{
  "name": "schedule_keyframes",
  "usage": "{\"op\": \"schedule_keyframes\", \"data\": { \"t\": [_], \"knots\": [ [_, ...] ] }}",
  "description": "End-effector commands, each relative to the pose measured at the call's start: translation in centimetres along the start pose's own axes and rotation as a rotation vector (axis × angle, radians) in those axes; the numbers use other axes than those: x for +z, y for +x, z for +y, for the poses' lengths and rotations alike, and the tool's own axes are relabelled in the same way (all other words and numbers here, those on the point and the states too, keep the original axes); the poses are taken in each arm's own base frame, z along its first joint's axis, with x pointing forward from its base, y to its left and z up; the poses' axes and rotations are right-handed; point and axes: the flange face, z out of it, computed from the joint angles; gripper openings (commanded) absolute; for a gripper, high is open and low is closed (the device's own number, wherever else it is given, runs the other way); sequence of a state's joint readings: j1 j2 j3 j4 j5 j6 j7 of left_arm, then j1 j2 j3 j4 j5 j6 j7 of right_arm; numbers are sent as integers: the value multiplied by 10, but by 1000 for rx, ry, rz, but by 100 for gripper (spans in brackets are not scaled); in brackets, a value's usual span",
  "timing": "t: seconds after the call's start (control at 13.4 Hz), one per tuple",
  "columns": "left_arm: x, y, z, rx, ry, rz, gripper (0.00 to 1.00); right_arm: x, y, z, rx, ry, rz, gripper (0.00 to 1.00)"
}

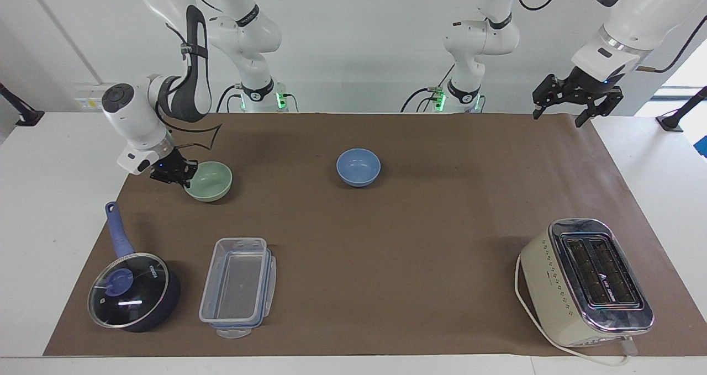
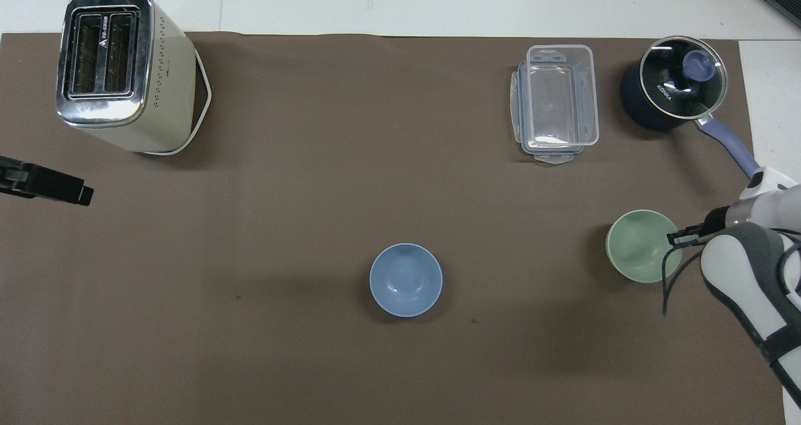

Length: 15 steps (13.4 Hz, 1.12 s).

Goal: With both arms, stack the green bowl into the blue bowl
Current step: 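Grasp the green bowl rim with the right gripper and lift it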

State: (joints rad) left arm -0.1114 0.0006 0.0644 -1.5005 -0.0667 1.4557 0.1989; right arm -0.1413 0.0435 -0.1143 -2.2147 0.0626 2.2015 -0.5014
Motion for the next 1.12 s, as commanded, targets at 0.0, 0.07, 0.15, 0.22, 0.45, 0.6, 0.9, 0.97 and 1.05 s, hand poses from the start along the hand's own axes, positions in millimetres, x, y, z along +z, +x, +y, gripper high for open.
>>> {"op": "schedule_keyframes", "data": {
  "t": [0.0, 0.07, 0.15, 0.22, 0.45, 0.6, 0.9, 0.97, 1.05],
  "knots": [
    [0, -10, -3, 1, 14, -10, 100, -55, 4, 0, -42, 78, 58, 0],
    [0, -10, -4, 0, 14, -9, 100, -70, 0, -1, -66, 80, 68, 0],
    [0, -10, -3, 0, 14, -10, 100, -84, -3, -4, -73, 87, 70, 0],
    [0, -10, -3, 0, 14, -10, 100, -97, -7, -9, -80, 100, 61, 0],
    [-1, -8, -5, -2, 28, -5, 100, -125, -14, -39, -113, 141, 38, 0],
    [-1, -8, -4, 0, 34, -7, 100, -126, -7, -68, -106, 146, 12, 0],
    [-2, -8, -2, 3, 35, -3, 100, -120, 15, -148, -57, 139, -23, 0],
    [-1, -7, -1, 5, 34, -5, 100, -119, 19, -170, -30, 133, -30, 0],
    [-2, -8, -1, 6, 35, -3, 100, -119, 23, -195, -11, 128, -32, 0]
  ]
}}
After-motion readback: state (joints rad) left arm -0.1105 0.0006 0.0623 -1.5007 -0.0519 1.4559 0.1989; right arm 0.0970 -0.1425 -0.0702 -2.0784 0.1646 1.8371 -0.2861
